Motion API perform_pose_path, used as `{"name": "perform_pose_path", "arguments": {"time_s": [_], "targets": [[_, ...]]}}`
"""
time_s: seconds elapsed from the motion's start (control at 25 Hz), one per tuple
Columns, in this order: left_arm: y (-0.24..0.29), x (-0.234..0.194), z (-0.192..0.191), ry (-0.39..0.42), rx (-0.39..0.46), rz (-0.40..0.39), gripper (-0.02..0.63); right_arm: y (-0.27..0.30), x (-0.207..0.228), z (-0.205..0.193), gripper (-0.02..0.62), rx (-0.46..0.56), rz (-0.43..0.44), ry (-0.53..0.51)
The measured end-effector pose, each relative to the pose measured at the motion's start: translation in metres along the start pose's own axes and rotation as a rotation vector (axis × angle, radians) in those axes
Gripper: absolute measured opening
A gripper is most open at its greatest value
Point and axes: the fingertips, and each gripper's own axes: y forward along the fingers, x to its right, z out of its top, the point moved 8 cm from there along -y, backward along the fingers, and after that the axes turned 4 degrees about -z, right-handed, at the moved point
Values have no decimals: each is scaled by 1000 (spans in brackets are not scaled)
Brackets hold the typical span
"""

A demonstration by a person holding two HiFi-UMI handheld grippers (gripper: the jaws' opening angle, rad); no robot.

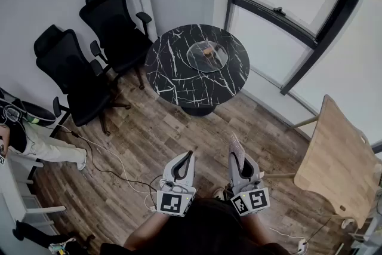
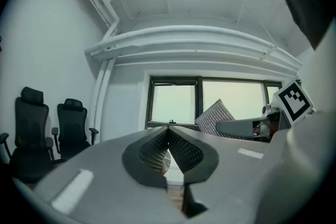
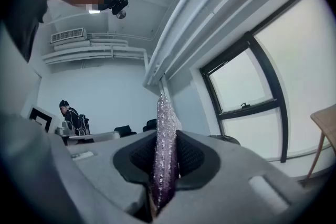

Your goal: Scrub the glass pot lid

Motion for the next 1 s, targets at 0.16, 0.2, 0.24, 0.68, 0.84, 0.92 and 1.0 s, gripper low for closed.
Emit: {"name": "perform_pose_path", "arguments": {"time_s": [0.16,0.2,0.24,0.68,0.84,0.92,1.0], "targets": [[3,4,5,-7,-2,-7,3,-1,2,2,69,1,3,-6],[3,6,5,-9,-6,-10,3,-2,3,2,69,1,1,-7],[3,7,5,-6,-11,-14,3,-3,4,3,69,0,0,-9],[9,34,6,-3,24,-13,3,-20,22,9,71,33,19,2],[10,52,2,6,1,1,3,-31,32,10,72,23,29,-18],[13,62,3,12,-5,8,3,-37,40,10,72,14,28,-9],[16,73,4,11,-10,19,3,-43,49,10,72,7,31,1]]}}
